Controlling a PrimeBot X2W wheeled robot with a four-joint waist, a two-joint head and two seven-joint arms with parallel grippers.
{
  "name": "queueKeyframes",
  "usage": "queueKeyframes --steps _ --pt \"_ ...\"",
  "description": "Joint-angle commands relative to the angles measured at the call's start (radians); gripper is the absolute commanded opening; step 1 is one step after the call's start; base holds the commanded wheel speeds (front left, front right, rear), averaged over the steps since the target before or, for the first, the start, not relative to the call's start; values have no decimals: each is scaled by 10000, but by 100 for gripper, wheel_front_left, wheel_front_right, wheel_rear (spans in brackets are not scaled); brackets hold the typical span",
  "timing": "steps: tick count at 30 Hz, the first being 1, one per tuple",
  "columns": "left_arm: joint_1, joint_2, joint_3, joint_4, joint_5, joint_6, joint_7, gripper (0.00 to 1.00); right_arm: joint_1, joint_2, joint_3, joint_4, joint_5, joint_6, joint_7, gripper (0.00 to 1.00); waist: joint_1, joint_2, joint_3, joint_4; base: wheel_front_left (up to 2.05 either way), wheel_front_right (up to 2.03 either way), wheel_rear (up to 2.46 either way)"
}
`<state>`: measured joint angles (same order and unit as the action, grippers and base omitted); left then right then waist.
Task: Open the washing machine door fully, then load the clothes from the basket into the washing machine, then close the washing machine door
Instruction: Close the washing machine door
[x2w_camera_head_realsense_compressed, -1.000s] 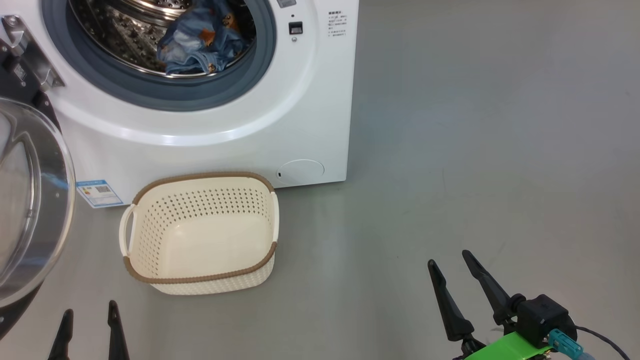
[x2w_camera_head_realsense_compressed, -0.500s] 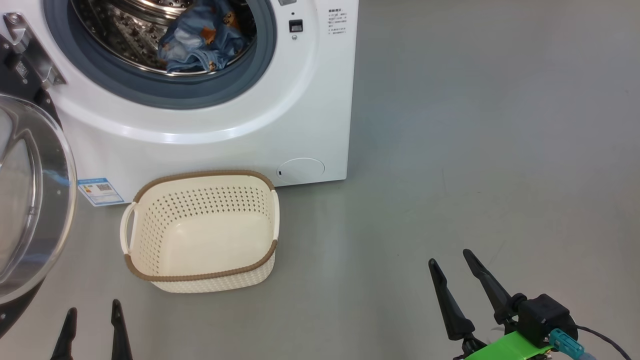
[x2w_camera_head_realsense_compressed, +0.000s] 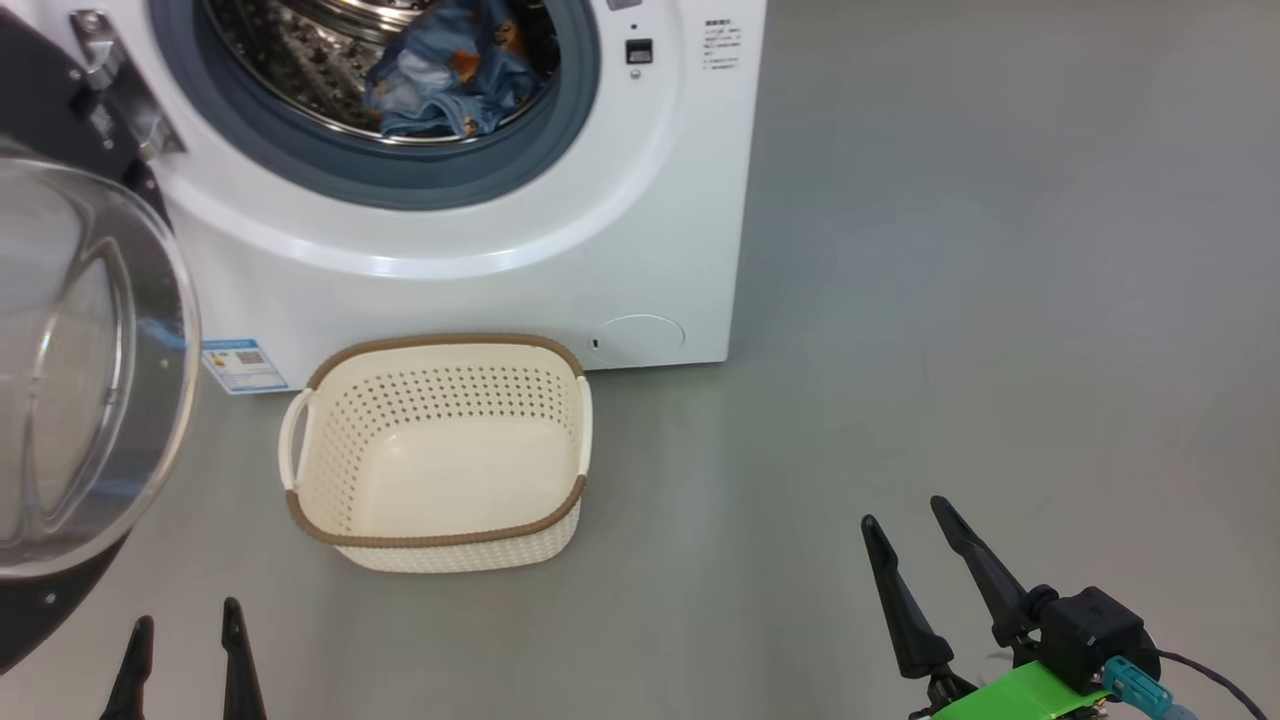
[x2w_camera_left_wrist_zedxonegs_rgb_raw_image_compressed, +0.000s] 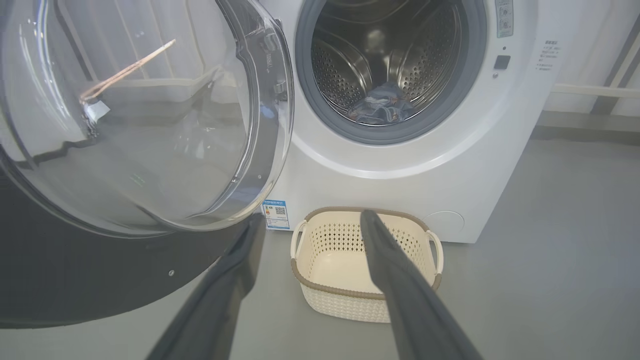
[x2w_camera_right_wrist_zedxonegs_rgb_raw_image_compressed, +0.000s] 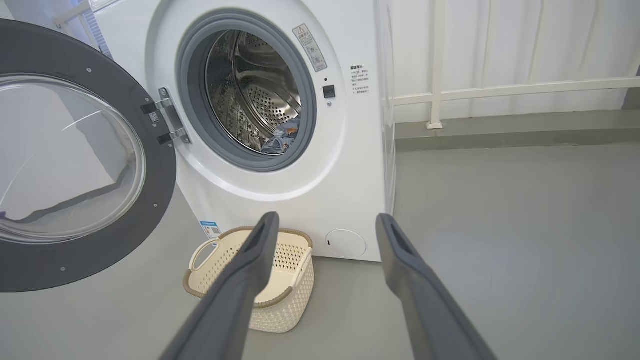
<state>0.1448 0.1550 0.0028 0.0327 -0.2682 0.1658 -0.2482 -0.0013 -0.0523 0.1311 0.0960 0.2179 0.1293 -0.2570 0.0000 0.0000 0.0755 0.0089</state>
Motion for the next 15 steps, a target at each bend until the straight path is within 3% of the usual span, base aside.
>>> queueKeyframes --steps 1,15 --pt "-189 69 408 -289 44 56 -134 100 -200 20 241 -254 -172 14 -48 100 0 0 -62 197 0 0 0" --pt "25 -100 744 -493 1 132 -135 100 -172 20 323 -211 -253 14 -48 100 0 0 -52 1620 0 0 0"
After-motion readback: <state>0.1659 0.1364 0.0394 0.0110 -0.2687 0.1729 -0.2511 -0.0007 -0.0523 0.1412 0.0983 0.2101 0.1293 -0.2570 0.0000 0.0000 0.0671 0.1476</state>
